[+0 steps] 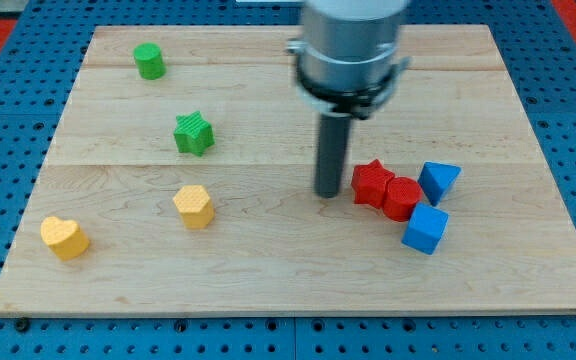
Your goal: Move the yellow hexagon to the red star
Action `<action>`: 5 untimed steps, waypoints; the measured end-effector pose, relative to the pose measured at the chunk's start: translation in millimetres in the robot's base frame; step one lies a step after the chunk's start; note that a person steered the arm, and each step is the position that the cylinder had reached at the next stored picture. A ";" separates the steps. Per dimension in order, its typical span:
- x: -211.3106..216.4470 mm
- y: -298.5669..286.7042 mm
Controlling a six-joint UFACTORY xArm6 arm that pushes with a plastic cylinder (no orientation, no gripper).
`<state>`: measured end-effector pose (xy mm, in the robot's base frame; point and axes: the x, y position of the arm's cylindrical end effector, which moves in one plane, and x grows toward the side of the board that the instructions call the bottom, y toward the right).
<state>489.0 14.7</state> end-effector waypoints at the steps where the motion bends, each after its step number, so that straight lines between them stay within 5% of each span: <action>1: 60.5 -15.3; 2: 85.7 -79.2; 3: 63.0 -133.2; 5: 15.7 -135.9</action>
<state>504.7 -121.2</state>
